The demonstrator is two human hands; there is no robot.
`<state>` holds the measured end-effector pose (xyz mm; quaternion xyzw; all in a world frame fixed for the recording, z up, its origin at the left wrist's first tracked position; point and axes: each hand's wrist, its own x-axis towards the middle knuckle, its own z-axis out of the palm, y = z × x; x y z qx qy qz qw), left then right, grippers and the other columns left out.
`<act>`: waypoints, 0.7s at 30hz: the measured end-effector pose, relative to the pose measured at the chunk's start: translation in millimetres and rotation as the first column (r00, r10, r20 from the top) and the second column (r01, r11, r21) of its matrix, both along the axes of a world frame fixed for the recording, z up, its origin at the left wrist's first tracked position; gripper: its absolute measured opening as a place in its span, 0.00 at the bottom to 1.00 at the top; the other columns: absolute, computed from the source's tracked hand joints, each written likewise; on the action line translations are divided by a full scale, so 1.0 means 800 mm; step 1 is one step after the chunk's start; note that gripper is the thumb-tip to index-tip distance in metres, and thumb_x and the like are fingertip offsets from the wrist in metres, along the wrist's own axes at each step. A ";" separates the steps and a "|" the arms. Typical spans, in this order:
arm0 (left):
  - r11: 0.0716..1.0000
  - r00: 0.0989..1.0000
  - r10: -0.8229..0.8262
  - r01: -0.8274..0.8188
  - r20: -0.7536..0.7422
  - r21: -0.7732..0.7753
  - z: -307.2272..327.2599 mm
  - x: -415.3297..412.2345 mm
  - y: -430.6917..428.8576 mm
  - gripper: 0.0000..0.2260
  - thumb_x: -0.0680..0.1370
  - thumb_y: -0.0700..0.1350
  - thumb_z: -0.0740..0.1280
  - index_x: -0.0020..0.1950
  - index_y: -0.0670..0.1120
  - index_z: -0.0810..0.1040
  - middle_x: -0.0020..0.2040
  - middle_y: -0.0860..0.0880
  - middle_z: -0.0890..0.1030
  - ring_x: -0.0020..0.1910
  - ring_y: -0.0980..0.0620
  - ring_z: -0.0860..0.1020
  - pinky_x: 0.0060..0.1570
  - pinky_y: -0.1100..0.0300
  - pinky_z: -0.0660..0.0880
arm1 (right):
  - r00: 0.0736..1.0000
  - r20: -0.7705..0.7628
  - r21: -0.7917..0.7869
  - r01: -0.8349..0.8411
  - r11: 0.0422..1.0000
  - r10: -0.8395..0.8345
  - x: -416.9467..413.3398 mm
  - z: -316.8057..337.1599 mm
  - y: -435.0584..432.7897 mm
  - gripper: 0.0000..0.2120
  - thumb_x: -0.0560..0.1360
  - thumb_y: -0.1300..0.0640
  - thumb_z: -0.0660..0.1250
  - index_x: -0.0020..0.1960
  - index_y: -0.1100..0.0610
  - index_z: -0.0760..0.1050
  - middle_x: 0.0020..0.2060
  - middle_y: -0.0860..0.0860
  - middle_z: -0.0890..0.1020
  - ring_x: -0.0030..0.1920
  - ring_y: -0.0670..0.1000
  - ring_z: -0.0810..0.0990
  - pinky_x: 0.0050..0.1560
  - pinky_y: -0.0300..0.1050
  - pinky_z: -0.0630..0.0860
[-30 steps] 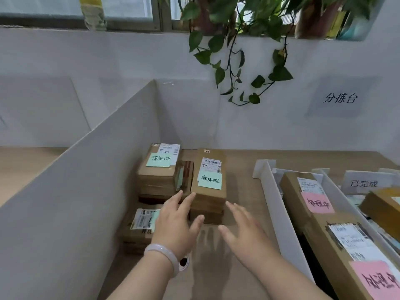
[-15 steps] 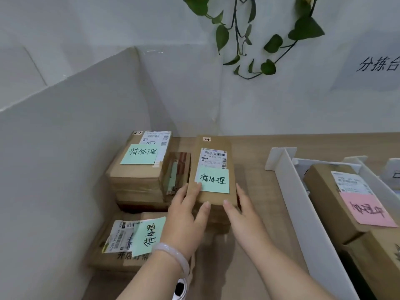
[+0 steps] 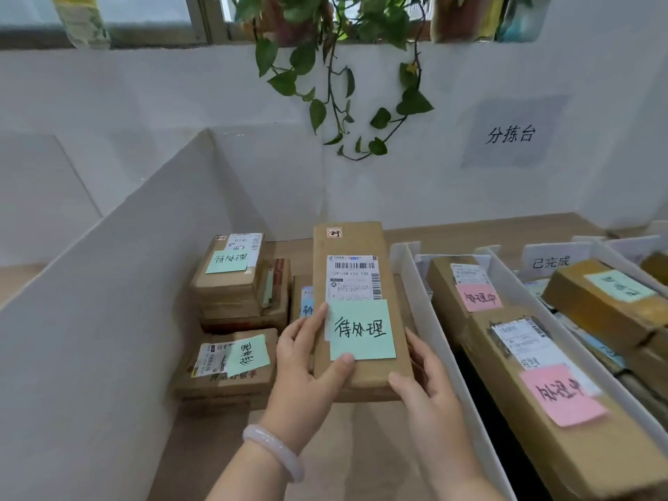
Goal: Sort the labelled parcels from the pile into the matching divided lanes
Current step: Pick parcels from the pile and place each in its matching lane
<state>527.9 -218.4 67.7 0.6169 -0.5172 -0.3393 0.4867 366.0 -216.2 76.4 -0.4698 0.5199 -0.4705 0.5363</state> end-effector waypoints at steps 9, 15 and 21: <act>0.986 0.974 -0.145 0.127 -0.173 -0.112 0.079 -0.100 0.145 0.29 0.65 0.54 0.73 0.63 0.73 0.70 0.66 0.60 0.73 0.65 0.60 0.72 0.67 0.50 0.72 | 0.990 -0.125 -0.128 0.055 0.990 -0.071 -0.102 0.087 0.168 0.24 0.77 0.59 0.65 0.64 0.33 0.67 0.56 0.32 0.78 0.54 0.30 0.75 0.46 0.29 0.75; 0.950 0.933 -0.271 0.219 -0.238 -0.225 0.109 -0.196 0.217 0.28 0.64 0.50 0.74 0.60 0.72 0.73 0.64 0.60 0.74 0.63 0.59 0.74 0.65 0.50 0.73 | 0.953 -0.196 -0.201 0.193 0.960 -0.232 -0.193 0.127 0.275 0.28 0.76 0.55 0.67 0.64 0.26 0.63 0.59 0.30 0.75 0.62 0.36 0.73 0.61 0.48 0.77; 0.874 0.854 -0.466 0.405 -0.231 -0.268 0.130 -0.304 0.276 0.29 0.71 0.41 0.76 0.59 0.72 0.73 0.66 0.60 0.71 0.65 0.60 0.72 0.63 0.57 0.73 | 0.826 -0.371 -0.333 0.309 0.891 -0.425 -0.304 0.153 0.369 0.28 0.75 0.51 0.68 0.67 0.28 0.62 0.68 0.34 0.65 0.68 0.39 0.66 0.59 0.34 0.73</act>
